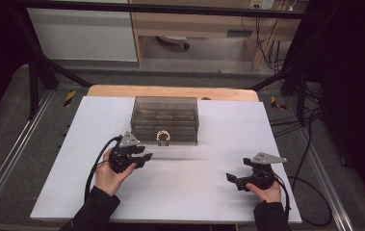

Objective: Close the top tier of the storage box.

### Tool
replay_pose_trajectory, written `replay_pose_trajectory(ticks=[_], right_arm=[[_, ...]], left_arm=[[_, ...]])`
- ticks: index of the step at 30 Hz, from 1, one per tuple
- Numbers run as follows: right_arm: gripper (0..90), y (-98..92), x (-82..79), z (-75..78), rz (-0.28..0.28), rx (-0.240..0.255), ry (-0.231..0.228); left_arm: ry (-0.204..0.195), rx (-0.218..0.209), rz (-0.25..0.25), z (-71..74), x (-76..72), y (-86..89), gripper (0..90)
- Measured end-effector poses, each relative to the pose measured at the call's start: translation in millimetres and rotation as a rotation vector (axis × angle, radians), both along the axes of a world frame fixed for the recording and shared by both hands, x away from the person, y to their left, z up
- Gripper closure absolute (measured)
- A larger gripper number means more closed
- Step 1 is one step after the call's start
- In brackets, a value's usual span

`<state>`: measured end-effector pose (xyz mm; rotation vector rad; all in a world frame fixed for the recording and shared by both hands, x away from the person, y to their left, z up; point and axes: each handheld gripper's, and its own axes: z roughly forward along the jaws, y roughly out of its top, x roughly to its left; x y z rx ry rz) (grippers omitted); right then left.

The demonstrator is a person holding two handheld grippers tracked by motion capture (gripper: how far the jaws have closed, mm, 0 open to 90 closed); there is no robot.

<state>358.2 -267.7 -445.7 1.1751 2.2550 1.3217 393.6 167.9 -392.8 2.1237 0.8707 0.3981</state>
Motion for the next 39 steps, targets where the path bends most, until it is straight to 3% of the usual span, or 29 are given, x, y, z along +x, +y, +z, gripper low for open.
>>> replay_pose_trajectory(ticks=[11,19,20,25,26,34,35,39], right_arm=[[0.9,-0.4,0.0,-0.1,0.001,0.003,0.001],[0.9,-0.3,0.0,-0.1,0.002,0.002,0.003],[0.9,-0.3,0.0,-0.1,0.002,0.002,0.003],[0.9,-0.5,0.0,-0.2,0.001,0.002,0.006],[0.9,-0.4,0.1,-0.5,0.0,0.004,0.005],[0.9,-0.6,-0.1,-0.2,0.0,0.001,0.002],[0.9,-0.5,-0.2,-0.2,0.0,0.002,0.002],[0.9,-0.4,-0.4,0.0,0.0,0.003,0.002]], left_arm=[[0.015,0.001,0.006,0.4,6.1,-8.1,72.8],[0.003,-0.004,0.009,1.9,10.2,-13.6,81.0],[0.035,0.001,0.034,3.0,7.5,-14.6,82.7],[0.031,0.002,0.027,3.6,9.1,-19.2,88.3],[0.005,-0.002,0.002,3.1,12.1,-19.9,88.8],[0.005,-0.004,0.006,0.8,16.3,-22.3,89.3],[0.028,-0.008,0.013,0.8,15.7,-22.3,89.3],[0.027,-0.015,0.017,-0.2,18.2,-21.2,89.3]])
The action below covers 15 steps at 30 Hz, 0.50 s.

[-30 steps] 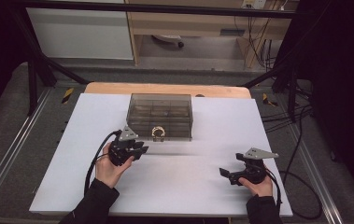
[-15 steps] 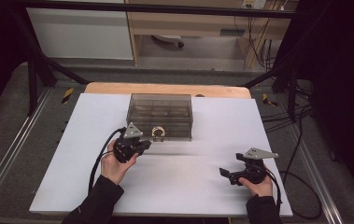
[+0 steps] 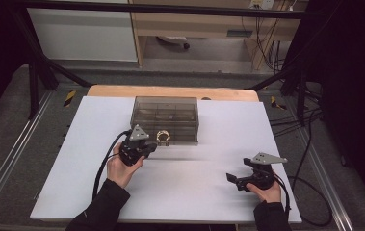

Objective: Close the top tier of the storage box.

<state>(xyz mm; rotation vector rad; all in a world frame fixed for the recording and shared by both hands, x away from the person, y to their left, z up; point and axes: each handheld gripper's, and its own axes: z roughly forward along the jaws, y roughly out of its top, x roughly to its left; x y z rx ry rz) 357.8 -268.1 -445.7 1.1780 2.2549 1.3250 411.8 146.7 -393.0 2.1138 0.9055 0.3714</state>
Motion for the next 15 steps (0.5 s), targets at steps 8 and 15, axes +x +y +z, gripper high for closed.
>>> replay_pose_trajectory(ticks=[8,15], right_arm=[[0.9,0.2,-0.2,0.0,0.0,-0.002,0.003],[0.9,0.3,-0.1,-0.2,-0.001,-0.001,0.004]], left_arm=[[-0.013,-0.019,-0.005,-0.8,4.1,1.1,89.3],[-0.024,-0.018,0.002,-1.5,5.9,0.3,89.3]])
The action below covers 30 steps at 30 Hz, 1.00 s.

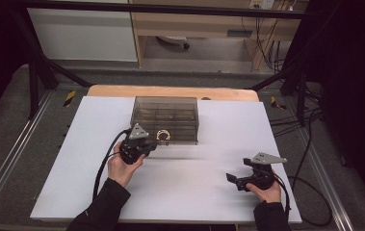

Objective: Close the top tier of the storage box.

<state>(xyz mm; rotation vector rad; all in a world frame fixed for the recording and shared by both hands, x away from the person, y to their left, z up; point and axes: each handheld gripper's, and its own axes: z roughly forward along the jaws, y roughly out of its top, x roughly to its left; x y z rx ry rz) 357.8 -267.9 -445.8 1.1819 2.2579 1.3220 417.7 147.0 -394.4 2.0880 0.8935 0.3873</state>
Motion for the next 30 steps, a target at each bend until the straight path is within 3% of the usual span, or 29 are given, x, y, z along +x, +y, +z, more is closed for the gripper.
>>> replay_pose_trajectory(ticks=[30], right_arm=[[0.9,0.0,-0.2,0.3,0.0,0.0,0.0]], left_arm=[[-0.036,0.009,0.029,0.2,13.9,-2.3,89.3]])
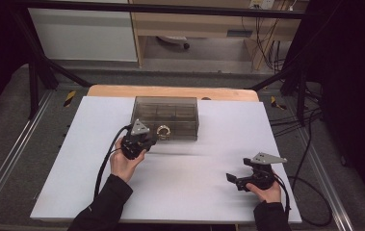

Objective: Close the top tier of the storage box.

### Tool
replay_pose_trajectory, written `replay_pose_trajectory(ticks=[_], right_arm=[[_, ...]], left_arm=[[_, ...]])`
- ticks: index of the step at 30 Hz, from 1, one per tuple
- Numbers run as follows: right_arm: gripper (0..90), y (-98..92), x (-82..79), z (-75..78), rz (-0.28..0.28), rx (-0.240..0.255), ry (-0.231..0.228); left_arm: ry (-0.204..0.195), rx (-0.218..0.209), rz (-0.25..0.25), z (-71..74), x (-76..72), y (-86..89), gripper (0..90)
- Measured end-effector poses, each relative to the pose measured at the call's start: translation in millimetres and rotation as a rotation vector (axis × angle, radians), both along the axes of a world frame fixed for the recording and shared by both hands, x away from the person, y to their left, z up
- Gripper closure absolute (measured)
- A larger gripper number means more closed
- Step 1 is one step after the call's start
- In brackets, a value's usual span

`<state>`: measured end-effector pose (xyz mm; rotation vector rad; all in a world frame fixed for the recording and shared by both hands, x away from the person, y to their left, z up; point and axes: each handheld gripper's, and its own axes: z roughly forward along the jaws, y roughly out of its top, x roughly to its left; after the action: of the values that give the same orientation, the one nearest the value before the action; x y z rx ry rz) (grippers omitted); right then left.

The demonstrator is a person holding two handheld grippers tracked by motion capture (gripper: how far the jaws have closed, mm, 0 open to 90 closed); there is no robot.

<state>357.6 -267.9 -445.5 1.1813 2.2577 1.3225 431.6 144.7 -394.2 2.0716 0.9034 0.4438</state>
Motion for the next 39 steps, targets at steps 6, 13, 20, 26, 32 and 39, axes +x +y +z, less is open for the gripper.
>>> replay_pose_trajectory(ticks=[6,13,20,26,32,39], right_arm=[[0.9,0.3,0.2,-0.3,0.0,0.0,0.0],[0.9,0.0,0.3,-0.4,0.0,0.0,0.0],[0.9,0.0,0.1,-0.1,0.001,0.002,0.0],[0.9,-0.1,0.3,-0.3,0.0,0.002,-0.002],[0.9,-0.2,0.2,-0.1,0.0,0.003,-0.002],[0.9,-0.1,0.0,0.1,-0.002,0.006,-0.001]], left_arm=[[-0.005,0.003,0.004,0.2,2.6,-0.6,89.4],[-0.009,0.011,0.008,1.1,5.9,-2.2,89.4],[-0.007,0.003,0.01,0.7,8.9,-2.2,89.4],[-0.007,0.004,0.012,0.8,12.1,-2.8,89.4],[-0.008,-0.001,0.015,0.4,15.1,-2.9,89.4],[-0.014,-0.006,0.017,-0.6,18.4,-3.1,89.4]])
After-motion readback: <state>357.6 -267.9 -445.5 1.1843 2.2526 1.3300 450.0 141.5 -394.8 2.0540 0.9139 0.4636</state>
